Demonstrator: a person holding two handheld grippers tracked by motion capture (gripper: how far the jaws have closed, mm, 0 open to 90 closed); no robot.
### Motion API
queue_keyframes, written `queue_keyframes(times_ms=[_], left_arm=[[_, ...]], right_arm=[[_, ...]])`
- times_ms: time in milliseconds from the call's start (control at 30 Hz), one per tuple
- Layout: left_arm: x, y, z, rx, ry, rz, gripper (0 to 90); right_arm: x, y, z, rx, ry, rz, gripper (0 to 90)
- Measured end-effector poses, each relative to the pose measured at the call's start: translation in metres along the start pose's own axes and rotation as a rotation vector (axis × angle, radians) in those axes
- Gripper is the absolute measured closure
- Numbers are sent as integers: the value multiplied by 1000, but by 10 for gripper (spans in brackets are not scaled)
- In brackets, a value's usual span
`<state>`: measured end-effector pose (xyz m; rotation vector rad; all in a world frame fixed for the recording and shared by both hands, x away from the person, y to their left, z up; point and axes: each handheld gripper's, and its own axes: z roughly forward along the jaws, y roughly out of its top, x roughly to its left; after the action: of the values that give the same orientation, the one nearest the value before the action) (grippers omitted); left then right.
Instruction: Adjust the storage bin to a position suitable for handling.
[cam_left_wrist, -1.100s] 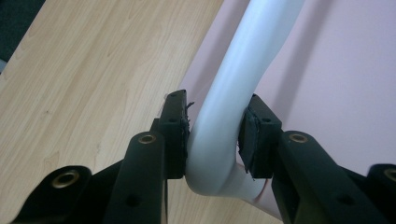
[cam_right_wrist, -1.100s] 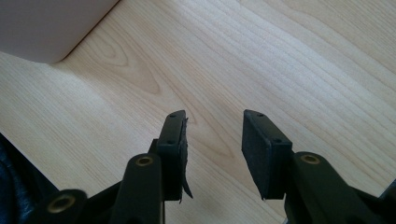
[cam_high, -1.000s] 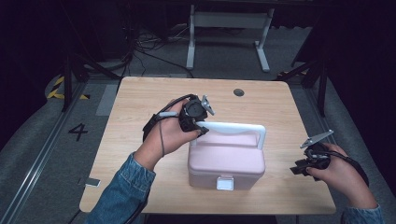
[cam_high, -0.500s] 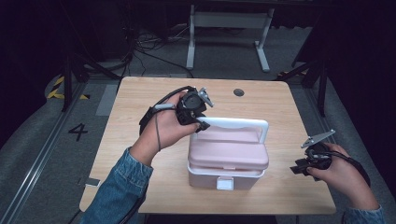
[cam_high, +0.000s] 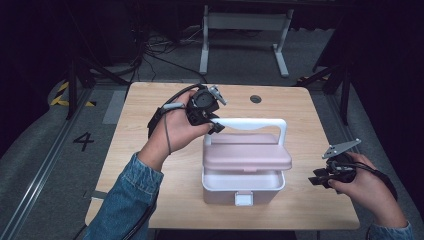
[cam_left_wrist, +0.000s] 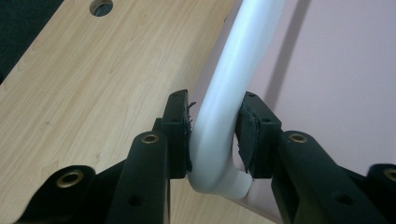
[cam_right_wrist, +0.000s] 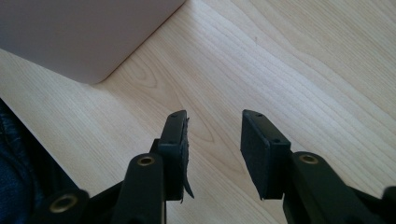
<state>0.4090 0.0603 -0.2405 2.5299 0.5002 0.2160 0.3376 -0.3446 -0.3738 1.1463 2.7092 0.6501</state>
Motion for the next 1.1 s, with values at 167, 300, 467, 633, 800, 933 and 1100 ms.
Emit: queue_keyframes(times_ms=[167,300,467,633,800,933,1100], left_arm=[[0,0,0,1,-1,-4,672],[0,0,0,2,-5,0,672],[0,0,0,3,-5,3,671],[1,0,1,-5,-6,-2,668],[1,0,0,0,-10,-8,669],[1,-1,1,-5,-13,-11,669],[1,-1,1,-6,-17,-14,669]], right_arm=[[6,3,-4,-21,3,-22,661],[14,8,-15,-91,12,-47,732],[25,14,-27,-182,42,-71,848],[35,20,-35,-297,108,-97,898],[36,22,-33,-365,162,-101,900],[39,26,-27,-397,215,-122,900],[44,31,-20,-446,255,-147,900]])
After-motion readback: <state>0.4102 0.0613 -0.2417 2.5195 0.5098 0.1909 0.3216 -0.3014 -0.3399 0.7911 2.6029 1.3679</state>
